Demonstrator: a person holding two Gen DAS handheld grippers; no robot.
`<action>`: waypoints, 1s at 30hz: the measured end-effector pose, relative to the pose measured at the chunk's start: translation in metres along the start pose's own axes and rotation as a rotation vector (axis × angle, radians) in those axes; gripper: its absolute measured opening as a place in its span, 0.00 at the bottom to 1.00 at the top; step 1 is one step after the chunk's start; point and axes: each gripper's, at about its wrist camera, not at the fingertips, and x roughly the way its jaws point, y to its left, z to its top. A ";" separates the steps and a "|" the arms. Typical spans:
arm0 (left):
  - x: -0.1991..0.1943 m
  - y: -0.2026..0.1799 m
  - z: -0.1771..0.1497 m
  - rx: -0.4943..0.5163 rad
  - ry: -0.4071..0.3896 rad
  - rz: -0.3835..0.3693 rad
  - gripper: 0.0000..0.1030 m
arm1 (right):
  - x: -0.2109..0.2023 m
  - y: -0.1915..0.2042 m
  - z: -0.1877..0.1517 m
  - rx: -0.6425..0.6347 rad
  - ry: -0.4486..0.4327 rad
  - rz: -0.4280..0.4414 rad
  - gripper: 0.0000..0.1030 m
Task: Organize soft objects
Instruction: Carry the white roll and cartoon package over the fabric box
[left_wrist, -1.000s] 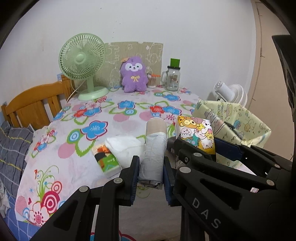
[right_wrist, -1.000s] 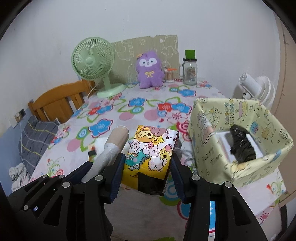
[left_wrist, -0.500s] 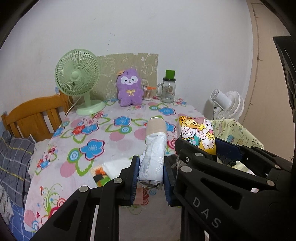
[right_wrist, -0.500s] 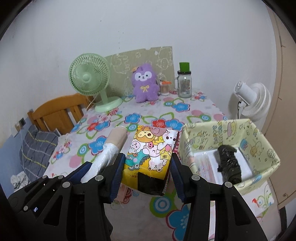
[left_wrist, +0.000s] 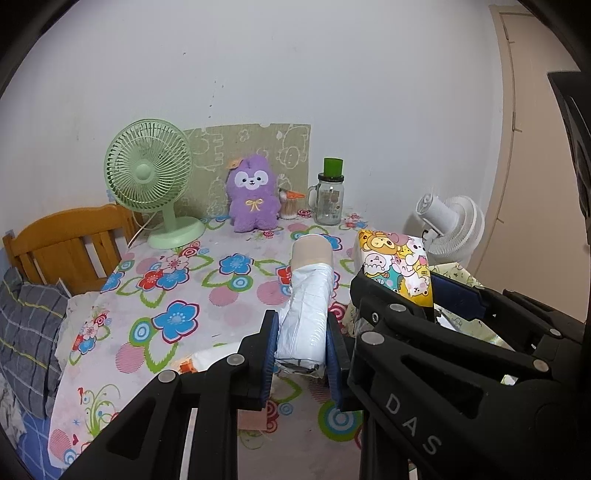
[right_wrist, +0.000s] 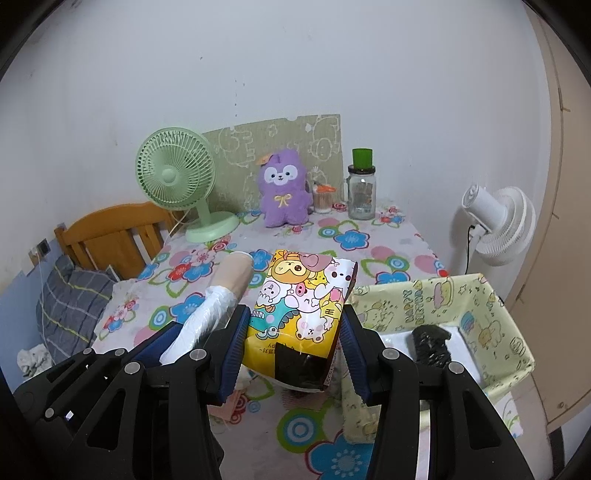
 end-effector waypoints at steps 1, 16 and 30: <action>0.001 -0.002 0.000 0.001 0.001 0.001 0.22 | 0.000 -0.002 0.001 0.000 0.000 0.001 0.51; 0.014 -0.042 0.007 0.006 0.003 -0.027 0.22 | -0.001 -0.044 0.004 0.003 -0.005 -0.010 0.51; 0.031 -0.079 0.014 0.048 0.005 -0.061 0.22 | 0.000 -0.089 0.006 0.039 -0.016 -0.047 0.51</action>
